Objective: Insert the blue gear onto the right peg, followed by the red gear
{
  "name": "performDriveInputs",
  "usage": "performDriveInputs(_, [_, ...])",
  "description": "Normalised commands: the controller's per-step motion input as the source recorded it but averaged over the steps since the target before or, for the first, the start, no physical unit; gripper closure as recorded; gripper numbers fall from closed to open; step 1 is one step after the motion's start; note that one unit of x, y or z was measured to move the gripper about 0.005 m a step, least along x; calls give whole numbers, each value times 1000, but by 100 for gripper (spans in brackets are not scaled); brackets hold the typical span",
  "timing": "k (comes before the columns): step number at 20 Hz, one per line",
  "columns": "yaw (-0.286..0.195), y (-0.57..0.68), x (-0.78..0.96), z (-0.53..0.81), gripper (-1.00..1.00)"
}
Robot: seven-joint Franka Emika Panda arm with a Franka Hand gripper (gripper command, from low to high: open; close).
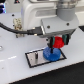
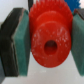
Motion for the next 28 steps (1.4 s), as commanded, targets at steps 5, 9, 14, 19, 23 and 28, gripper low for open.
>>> performDriveInputs(5, [0,-226,294,-15,100])
performDriveInputs(9, [0,-85,124,224,100])
performDriveInputs(14, [0,-145,237,177,100])
performDriveInputs(19, [0,-183,222,-37,100])
performDriveInputs(23, [0,-124,19,-238,100])
performDriveInputs(28, [0,-60,39,167,100])
